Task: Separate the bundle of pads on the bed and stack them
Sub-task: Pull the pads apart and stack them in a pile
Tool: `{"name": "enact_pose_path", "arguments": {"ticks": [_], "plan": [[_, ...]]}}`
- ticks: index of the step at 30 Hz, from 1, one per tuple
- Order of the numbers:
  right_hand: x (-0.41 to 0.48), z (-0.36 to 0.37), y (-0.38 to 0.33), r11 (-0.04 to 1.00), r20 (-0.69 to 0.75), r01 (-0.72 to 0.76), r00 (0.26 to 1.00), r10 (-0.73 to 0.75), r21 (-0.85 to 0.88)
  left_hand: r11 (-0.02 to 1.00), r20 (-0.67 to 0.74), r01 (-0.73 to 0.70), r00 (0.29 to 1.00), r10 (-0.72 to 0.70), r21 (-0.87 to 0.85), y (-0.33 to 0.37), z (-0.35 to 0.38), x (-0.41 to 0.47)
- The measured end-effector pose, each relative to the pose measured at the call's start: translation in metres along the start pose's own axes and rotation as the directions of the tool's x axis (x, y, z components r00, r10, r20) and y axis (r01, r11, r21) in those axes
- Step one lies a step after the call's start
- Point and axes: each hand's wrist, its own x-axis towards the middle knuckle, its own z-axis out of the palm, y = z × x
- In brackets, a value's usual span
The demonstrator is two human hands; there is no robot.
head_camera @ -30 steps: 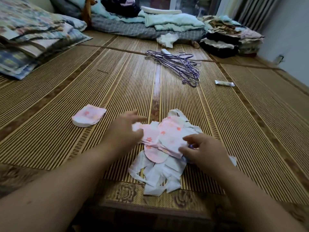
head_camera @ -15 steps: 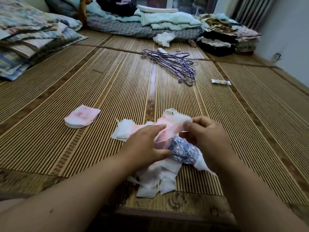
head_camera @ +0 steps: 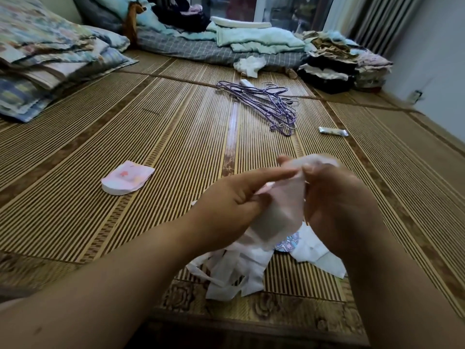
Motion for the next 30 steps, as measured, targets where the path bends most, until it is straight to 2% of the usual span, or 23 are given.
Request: {"name": "enact_pose_path", "arguments": {"ticks": [2,5,7,10,14,18,21,23,27,30], "plan": [[-0.001,0.0,-0.008,0.993,0.025,-0.034,0.999,0.031,0.113,0.996,0.074,0.056,0.996,-0.051,-0.069,0.001,-0.004,0.0],[0.001,-0.001,-0.019,0.993,-0.068,0.014,0.998,-0.006,0.117,0.961,0.272,0.231,0.944,-0.185,-0.149,-0.006,-0.004,-0.003],[0.003,-0.007,-0.026,0.986,-0.128,0.048,0.991,-0.028,0.163,0.957,0.337,0.28,0.911,-0.239,-0.079,-0.014,-0.002,-0.006],[0.007,-0.023,-0.036,0.956,-0.224,0.105,0.974,-0.043,0.273,0.926,0.337,0.374,0.867,-0.367,0.045,-0.028,-0.004,-0.008],[0.013,-0.055,-0.033,0.947,-0.422,0.153,0.906,-0.02,0.283,0.842,0.263,0.539,0.816,-0.515,-0.022,-0.046,-0.019,-0.008],[0.016,-0.08,-0.016,0.97,-0.54,0.098,0.841,0.038,0.221,0.757,0.075,0.643,0.766,-0.639,-0.114,-0.056,-0.037,-0.008],[0.017,-0.087,0.0,0.988,-0.51,-0.035,0.853,0.109,0.153,0.648,-0.018,0.695,0.677,-0.735,-0.313,-0.058,-0.053,-0.009],[0.016,-0.091,0.009,0.99,-0.495,-0.115,0.857,0.143,0.088,0.616,-0.063,0.686,0.647,-0.76,-0.387,-0.061,-0.063,-0.01],[0.012,-0.096,0.018,0.957,-0.475,-0.282,0.852,0.218,-0.066,0.603,-0.155,0.677,0.601,-0.784,-0.422,-0.071,-0.076,-0.016],[0.009,-0.098,0.022,0.908,-0.445,-0.398,0.842,0.305,-0.13,0.575,-0.141,0.713,0.573,-0.808,-0.401,-0.079,-0.08,-0.023]]}}
